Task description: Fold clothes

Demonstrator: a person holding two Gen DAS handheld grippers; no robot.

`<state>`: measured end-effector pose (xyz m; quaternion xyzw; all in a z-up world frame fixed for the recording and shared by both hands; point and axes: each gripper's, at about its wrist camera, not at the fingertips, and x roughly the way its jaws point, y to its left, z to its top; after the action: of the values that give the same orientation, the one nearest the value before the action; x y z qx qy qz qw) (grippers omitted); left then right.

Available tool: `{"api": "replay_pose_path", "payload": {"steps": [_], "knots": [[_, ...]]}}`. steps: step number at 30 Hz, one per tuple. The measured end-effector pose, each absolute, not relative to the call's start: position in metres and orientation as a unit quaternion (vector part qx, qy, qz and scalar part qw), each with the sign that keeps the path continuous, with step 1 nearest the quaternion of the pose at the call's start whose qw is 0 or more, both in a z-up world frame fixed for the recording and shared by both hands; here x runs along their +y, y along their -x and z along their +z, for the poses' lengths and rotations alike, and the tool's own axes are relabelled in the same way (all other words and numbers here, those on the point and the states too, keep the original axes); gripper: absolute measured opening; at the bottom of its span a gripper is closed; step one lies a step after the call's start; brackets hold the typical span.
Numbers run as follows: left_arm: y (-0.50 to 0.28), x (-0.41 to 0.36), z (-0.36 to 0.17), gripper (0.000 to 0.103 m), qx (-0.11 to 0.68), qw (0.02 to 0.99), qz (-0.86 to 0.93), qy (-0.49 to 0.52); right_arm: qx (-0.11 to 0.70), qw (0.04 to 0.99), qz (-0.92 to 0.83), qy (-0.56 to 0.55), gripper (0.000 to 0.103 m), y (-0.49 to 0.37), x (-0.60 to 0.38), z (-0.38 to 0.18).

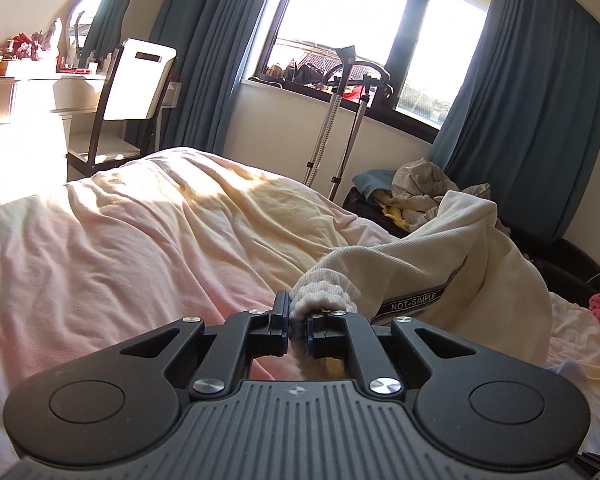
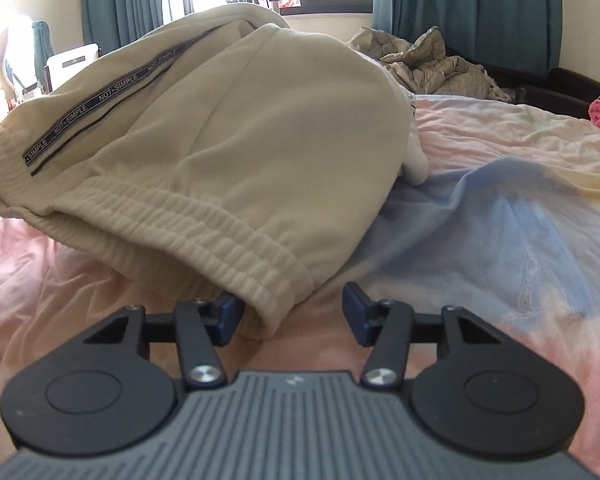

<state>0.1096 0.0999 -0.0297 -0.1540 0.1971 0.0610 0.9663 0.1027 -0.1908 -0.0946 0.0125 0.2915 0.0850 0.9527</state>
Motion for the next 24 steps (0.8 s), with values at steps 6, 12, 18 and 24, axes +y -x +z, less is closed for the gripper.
{"api": "replay_pose_path", "payload": {"steps": [6, 12, 18, 24], "knots": [[-0.115, 0.099, -0.036, 0.010, 0.209, 0.964, 0.068, 0.150, 0.218, 0.974, 0.060, -0.014, 0.023, -0.098, -0.195, -0.069], [-0.109, 0.087, -0.036, 0.011, 0.218, 0.965, 0.019, 0.146, 0.155, 0.987, 0.021, -0.034, 0.017, -0.090, -0.212, -0.039], [-0.103, 0.055, -0.049, 0.016, 0.241, 0.965, 0.005, 0.104, 0.217, 0.974, -0.024, -0.061, 0.017, -0.107, -0.238, -0.053], [-0.103, 0.052, -0.059, 0.033, 0.252, 0.963, 0.035, 0.092, 0.285, 0.954, -0.022, -0.085, 0.021, -0.124, -0.247, -0.080]]}}
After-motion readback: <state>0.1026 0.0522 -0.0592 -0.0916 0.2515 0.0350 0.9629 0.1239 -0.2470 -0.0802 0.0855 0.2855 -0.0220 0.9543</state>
